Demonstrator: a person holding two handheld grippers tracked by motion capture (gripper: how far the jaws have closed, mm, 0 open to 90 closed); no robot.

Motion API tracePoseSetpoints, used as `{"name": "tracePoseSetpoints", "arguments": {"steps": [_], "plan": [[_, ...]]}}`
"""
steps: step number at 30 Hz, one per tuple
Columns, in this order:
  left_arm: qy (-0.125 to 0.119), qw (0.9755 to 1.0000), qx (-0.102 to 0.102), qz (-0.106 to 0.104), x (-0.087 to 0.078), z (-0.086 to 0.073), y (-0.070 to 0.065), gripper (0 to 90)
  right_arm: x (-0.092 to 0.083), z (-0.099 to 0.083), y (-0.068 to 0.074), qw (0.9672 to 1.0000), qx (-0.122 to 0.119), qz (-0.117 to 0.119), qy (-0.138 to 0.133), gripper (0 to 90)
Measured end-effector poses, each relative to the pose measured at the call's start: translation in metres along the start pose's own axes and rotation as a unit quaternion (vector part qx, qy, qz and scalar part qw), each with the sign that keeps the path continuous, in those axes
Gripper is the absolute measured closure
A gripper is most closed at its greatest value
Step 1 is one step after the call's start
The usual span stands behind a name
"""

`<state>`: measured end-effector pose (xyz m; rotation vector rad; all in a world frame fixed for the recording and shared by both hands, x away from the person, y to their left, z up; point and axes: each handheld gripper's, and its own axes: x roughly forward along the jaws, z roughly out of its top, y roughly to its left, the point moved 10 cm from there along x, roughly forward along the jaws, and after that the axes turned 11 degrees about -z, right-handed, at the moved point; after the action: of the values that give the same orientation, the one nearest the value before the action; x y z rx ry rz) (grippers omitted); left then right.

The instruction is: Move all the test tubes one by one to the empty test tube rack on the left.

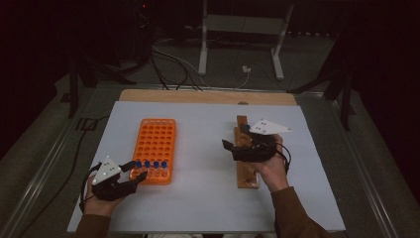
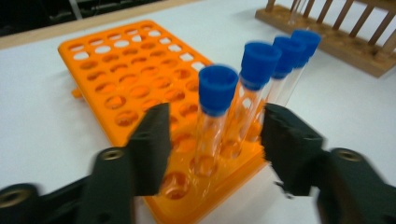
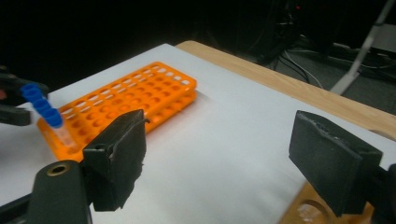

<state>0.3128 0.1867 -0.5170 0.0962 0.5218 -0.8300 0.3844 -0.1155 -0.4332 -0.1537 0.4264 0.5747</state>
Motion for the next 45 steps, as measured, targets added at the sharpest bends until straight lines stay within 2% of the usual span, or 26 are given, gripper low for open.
{"name": "tracePoseSetpoints", "arguments": {"steps": [3, 7, 10, 13, 15, 19, 21, 25, 33, 38, 45], "plan": [[-0.010, 0.9999, -0.006, 0.000, 0.000, 0.005, -0.001, 26.8, 0.001, -0.002, -0.009, 0.9999, 0.005, -0.010, 0.003, 19.0], [-0.025, 0.9995, -0.018, -0.002, 0.002, 0.010, -0.002, 17.0, 0.003, -0.003, -0.018, 0.9996, 0.012, -0.024, 0.004, 18.6], [-0.032, 0.9992, -0.022, -0.014, 0.004, 0.015, -0.004, 9.1, 0.003, -0.002, -0.025, 0.9994, 0.017, -0.031, 0.004, 18.4], [-0.037, 0.9990, -0.023, -0.009, 0.004, 0.017, -0.003, 7.5, 0.004, -0.002, -0.032, 0.9990, 0.022, -0.040, 0.005, 17.8], [-0.040, 0.9986, -0.030, -0.017, 0.004, 0.017, -0.003, 8.3, 0.004, -0.002, -0.036, 0.9987, 0.025, -0.044, 0.007, 17.6], [-0.050, 0.9980, -0.039, -0.006, 0.001, 0.018, 0.002, 8.0, 0.005, -0.003, -0.045, 0.9981, 0.030, -0.052, 0.010, 17.3], [-0.054, 0.9976, -0.044, -0.003, 0.000, 0.018, 0.003, 1.9, 0.006, -0.004, -0.049, 0.9977, 0.035, -0.056, 0.012, 17.1], [-0.060, 0.9972, -0.045, -0.002, -0.002, 0.019, 0.004, 0.8, 0.009, -0.006, -0.056, 0.9970, 0.044, -0.063, 0.014, 16.8], [-0.063, 0.9973, -0.038, 0.004, -0.003, 0.020, 0.003, 0.7, 0.017, -0.012, -0.063, 0.9961, 0.046, -0.071, 0.024, 16.8], [-0.062, 0.9972, -0.040, 0.007, -0.002, 0.019, 0.004, 0.7, 0.022, -0.015, -0.065, 0.9962, 0.053, -0.064, 0.027, 15.7], [-0.063, 0.9970, -0.044, 0.006, -0.003, 0.018, 0.004, 0.7, 0.029, -0.021, -0.071, 0.9951, 0.049, -0.077, 0.039, 15.6]]}}
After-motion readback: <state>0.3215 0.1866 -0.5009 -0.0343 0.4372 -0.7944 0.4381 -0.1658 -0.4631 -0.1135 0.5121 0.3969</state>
